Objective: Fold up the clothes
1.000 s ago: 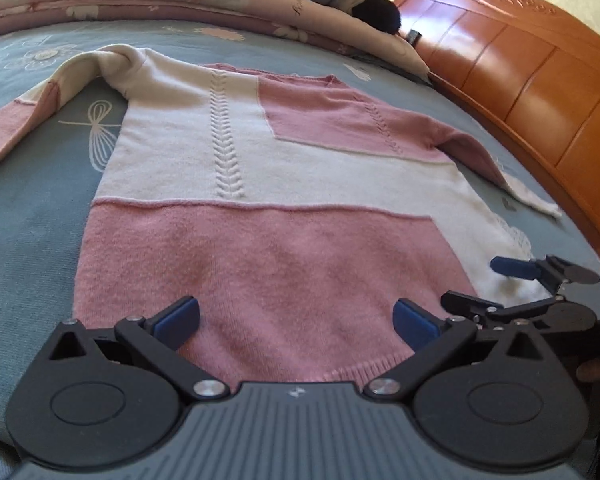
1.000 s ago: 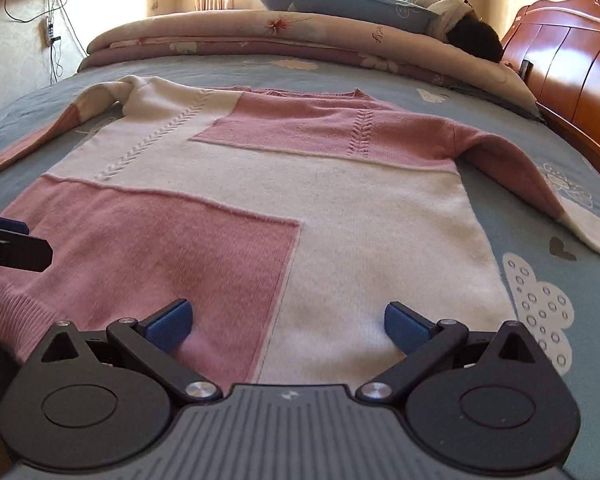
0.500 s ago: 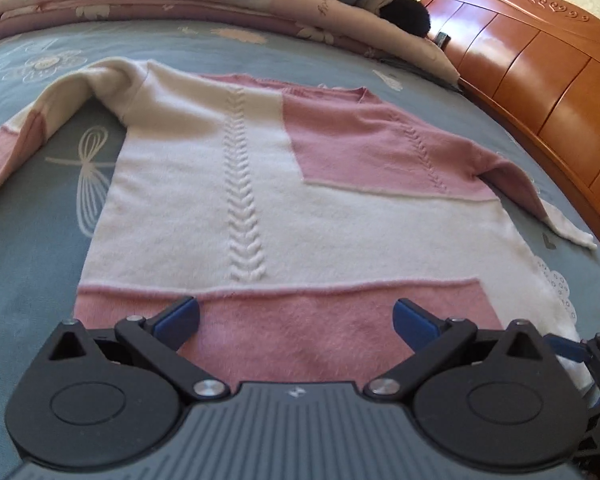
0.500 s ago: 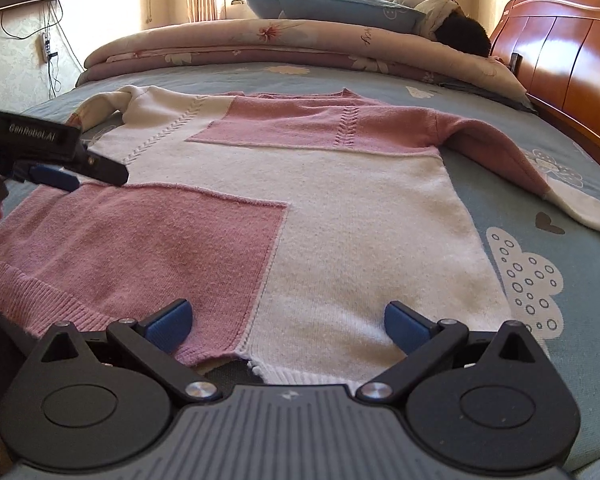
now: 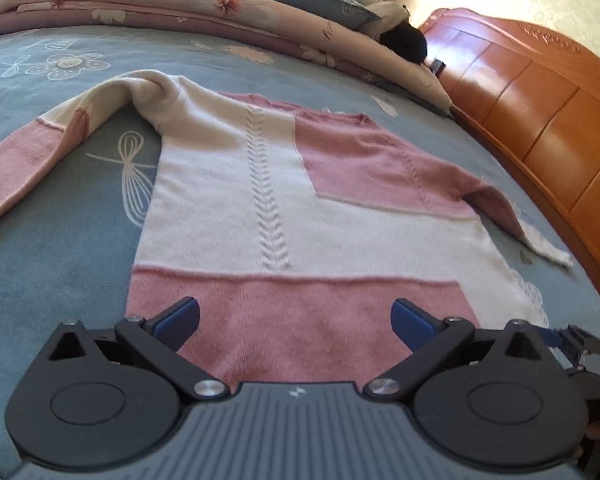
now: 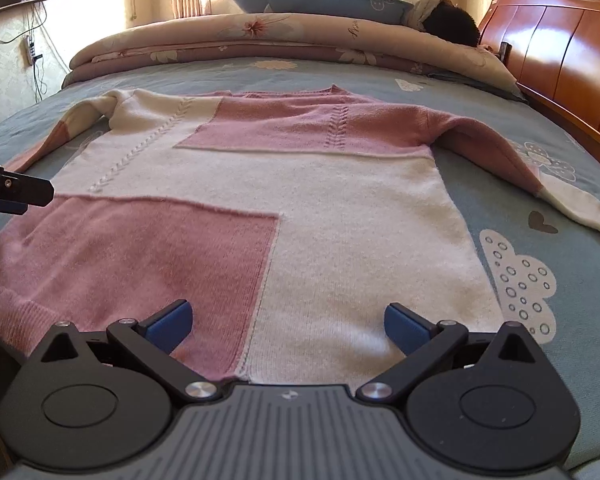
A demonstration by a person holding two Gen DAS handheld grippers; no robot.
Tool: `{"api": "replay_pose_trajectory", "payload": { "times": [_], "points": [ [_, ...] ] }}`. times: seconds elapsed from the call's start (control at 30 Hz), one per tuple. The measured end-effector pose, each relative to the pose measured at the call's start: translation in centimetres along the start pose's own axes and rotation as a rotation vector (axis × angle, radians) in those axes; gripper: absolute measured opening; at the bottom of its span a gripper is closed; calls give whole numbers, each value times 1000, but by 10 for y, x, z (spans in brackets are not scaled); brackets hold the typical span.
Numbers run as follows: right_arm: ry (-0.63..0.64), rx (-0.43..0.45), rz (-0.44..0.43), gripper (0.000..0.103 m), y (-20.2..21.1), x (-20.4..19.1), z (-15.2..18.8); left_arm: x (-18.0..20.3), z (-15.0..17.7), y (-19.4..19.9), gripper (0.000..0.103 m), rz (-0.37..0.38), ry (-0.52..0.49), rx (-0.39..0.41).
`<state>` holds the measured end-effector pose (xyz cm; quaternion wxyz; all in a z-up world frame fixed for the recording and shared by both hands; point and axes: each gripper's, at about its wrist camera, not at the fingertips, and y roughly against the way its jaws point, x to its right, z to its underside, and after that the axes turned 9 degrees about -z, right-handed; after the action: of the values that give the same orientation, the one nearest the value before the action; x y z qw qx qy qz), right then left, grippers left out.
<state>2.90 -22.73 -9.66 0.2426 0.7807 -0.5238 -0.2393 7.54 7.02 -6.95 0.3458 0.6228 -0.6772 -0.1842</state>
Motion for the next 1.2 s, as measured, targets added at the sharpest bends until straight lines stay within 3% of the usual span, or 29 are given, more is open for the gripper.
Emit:
{"api": "replay_pose_trajectory", "payload": {
  "times": [0.17, 0.37, 0.5, 0.57, 0.67, 0.77, 0.9, 1.1, 1.17, 1.2],
  "points": [
    [41, 87, 6, 103, -4, 12, -41, 5, -19, -18, 99, 16, 19, 28],
    [-41, 64, 23, 103, -40, 52, -75, 20, -20, -50, 99, -11, -15, -34],
    [-174, 8, -22, 103, -59, 78, -49, 27, -4, -51, 100, -48, -84, -26],
    [-133, 42, -35, 103, -55, 75, -32, 30, 1, -46, 100, -61, -107, -33],
    [-118, 31, -53, 103, -46, 74, -31, 35, -2, -39, 99, -63, -134, -65],
    [-190, 36, -135, 102, -32, 90, -42, 44, -16, -30, 99, -49, -149, -77],
    [-205, 88, -193, 100, 3, 123, -72, 65, -45, -18, 100, -35, -181, -35],
    [-38, 194, -74, 96, 53, 178, -138, 102, -77, -31, 100, 33, -230, 2],
    [17, 190, -52, 87, 48, 195, -159, 114, -77, -49, 100, 26, -245, -25],
    [40, 183, -44, 78, 43, 204, -170, 119, -76, -58, 100, 23, -253, -39]
  ]
}}
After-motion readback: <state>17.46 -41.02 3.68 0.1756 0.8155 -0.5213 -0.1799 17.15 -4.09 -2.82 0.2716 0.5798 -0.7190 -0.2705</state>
